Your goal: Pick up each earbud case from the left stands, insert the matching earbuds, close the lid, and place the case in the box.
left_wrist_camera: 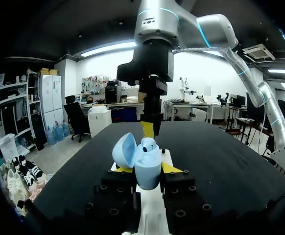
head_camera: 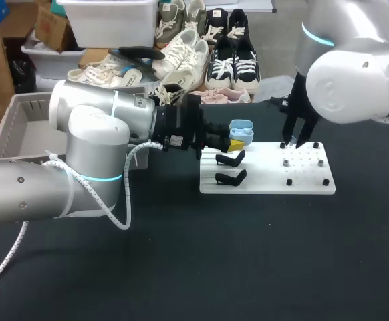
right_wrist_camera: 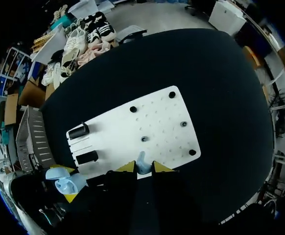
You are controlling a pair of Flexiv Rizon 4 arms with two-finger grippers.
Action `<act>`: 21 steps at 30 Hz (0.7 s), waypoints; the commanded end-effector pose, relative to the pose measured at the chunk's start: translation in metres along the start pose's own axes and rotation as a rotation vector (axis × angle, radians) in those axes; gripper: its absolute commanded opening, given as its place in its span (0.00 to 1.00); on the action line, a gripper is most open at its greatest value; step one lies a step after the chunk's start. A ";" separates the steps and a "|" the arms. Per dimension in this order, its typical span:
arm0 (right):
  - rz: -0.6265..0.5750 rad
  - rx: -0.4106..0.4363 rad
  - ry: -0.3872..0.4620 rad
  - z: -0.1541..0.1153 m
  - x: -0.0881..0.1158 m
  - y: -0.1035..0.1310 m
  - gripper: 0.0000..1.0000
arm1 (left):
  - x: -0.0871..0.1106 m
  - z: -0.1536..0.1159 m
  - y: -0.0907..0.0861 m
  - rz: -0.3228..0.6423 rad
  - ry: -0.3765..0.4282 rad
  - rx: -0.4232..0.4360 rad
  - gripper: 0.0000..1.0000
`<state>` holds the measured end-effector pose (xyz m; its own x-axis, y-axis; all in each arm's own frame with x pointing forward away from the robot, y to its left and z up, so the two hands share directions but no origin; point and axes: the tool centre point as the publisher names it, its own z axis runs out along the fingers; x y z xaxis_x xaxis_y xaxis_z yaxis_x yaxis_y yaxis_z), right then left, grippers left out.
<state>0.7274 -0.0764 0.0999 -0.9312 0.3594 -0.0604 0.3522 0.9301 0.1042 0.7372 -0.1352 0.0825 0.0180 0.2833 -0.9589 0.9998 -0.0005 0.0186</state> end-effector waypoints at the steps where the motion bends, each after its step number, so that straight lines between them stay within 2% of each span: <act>1: -0.074 -0.002 -0.027 -0.039 0.018 -0.003 0.00 | 0.001 0.000 0.000 0.001 -0.002 -0.001 0.00; 6: -0.201 -0.003 -0.014 -0.062 0.030 0.004 0.00 | 0.001 0.000 0.000 0.001 -0.002 -0.001 0.00; 15: -0.415 0.001 -0.063 -0.106 0.054 0.016 0.00 | 0.001 0.000 0.000 0.001 -0.002 -0.001 0.00; 21: -0.580 0.005 -0.073 -0.117 0.068 0.031 0.00 | 0.001 0.000 0.000 0.001 -0.002 -0.001 0.00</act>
<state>0.6723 -0.0352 0.2128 -0.9682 -0.1867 -0.1663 -0.1966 0.9794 0.0452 0.7372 -0.1351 0.0825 0.0179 0.2833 -0.9589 0.9998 -0.0004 0.0185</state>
